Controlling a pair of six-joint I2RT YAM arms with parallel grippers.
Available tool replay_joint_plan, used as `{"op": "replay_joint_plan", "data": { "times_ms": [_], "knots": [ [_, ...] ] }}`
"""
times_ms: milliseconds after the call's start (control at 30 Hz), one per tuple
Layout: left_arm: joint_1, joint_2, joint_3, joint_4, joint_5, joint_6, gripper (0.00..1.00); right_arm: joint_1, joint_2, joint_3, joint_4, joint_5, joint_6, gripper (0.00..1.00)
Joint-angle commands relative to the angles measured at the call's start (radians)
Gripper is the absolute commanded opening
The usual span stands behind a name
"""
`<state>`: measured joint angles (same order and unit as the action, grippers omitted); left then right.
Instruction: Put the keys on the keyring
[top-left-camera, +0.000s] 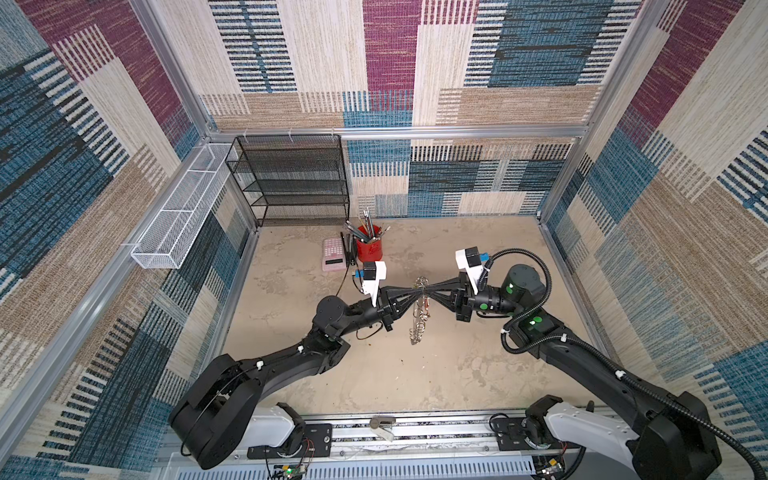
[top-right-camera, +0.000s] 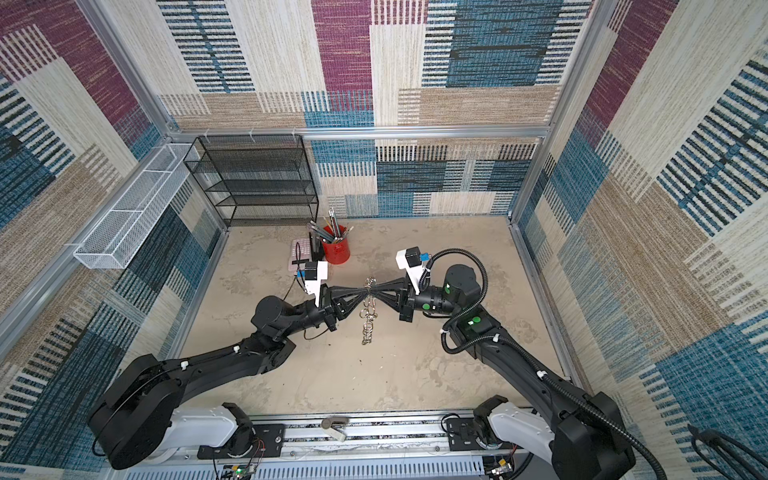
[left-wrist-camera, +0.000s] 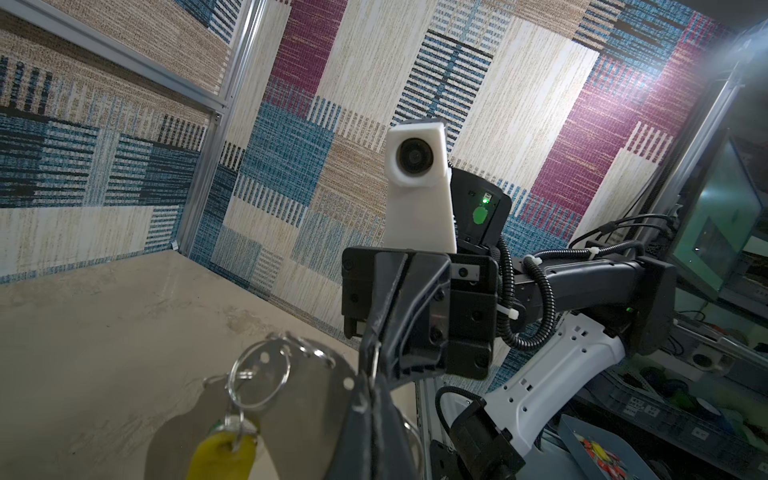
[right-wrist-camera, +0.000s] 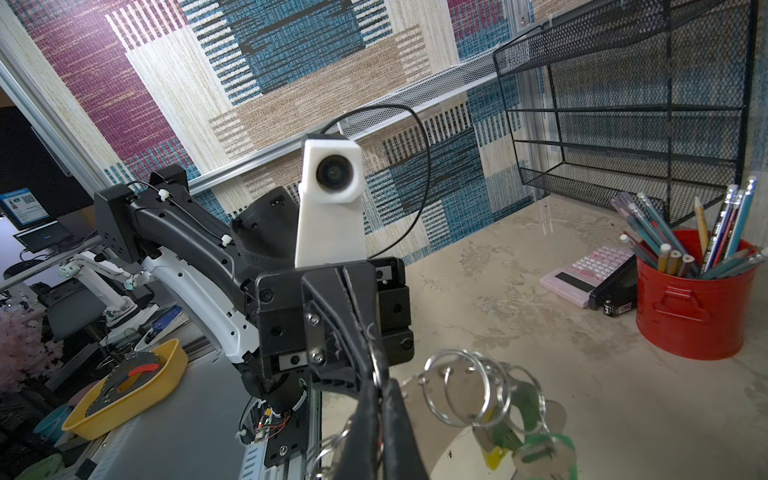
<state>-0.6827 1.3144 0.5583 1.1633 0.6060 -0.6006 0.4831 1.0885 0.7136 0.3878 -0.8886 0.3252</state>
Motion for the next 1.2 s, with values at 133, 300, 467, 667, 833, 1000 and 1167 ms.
{"op": "replay_joint_plan", "data": {
  "times_ms": [133,300,467,667,833,1000,1167],
  "knots": [
    [0.015,-0.065,-0.002,-0.104,-0.02,0.018,0.23,-0.002,0.024,0.016,-0.017,0.033,-0.031,0.0],
    [0.067,-0.13,-0.03,-0.182,-0.058,-0.037,0.31,-0.001,0.031,0.017,-0.014,0.029,-0.04,0.0],
    [0.147,-0.251,0.031,-0.512,0.017,-0.008,0.34,-0.001,0.033,0.018,-0.023,0.024,-0.063,0.0],
    [0.195,-0.31,0.306,-1.22,0.174,0.341,0.35,-0.001,0.04,0.023,-0.034,-0.008,-0.096,0.0],
    [0.197,-0.243,0.57,-1.644,0.154,0.614,0.38,-0.001,0.052,0.026,-0.038,-0.019,-0.118,0.0],
    [0.195,-0.14,0.745,-1.79,0.191,0.806,0.39,-0.002,0.062,0.025,-0.01,-0.029,-0.132,0.0],
    [0.187,-0.074,0.855,-1.891,0.202,1.0,0.39,-0.001,0.074,0.015,0.013,-0.059,-0.144,0.0]
  ]
}}
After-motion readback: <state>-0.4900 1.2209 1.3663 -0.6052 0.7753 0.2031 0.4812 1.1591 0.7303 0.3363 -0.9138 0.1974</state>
